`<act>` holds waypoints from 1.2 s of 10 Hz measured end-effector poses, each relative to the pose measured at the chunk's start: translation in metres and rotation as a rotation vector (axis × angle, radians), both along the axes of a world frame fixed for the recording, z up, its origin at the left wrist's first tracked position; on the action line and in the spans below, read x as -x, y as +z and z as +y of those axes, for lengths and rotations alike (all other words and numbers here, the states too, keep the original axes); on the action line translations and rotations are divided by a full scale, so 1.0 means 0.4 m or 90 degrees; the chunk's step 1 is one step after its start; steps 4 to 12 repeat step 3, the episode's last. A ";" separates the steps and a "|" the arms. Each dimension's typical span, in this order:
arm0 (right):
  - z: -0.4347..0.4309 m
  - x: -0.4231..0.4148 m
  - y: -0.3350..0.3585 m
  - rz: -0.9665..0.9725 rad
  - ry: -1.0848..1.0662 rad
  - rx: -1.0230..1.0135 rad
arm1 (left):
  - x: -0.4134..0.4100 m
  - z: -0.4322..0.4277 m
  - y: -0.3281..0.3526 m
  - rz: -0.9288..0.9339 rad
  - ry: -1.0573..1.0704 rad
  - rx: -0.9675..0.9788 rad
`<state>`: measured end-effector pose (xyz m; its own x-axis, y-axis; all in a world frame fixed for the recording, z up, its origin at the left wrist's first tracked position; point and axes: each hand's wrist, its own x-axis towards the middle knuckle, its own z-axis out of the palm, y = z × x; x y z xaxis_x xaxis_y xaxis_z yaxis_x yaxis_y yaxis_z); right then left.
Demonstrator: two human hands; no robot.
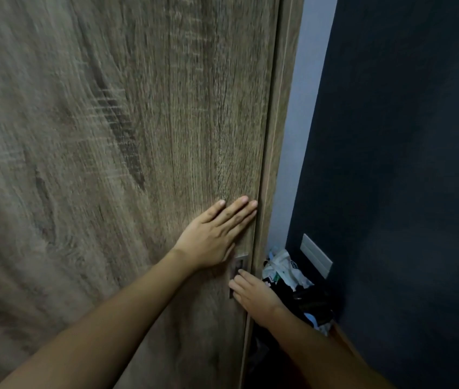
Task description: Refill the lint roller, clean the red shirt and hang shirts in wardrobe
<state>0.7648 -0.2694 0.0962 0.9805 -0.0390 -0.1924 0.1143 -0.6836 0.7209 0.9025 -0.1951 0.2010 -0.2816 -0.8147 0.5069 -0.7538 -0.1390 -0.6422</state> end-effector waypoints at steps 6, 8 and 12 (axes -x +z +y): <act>0.011 0.062 0.011 0.010 -0.092 -0.175 | 0.079 0.011 -0.008 0.196 -0.035 0.056; 0.011 0.062 0.011 0.010 -0.092 -0.175 | 0.079 0.011 -0.008 0.196 -0.035 0.056; 0.011 0.062 0.011 0.010 -0.092 -0.175 | 0.079 0.011 -0.008 0.196 -0.035 0.056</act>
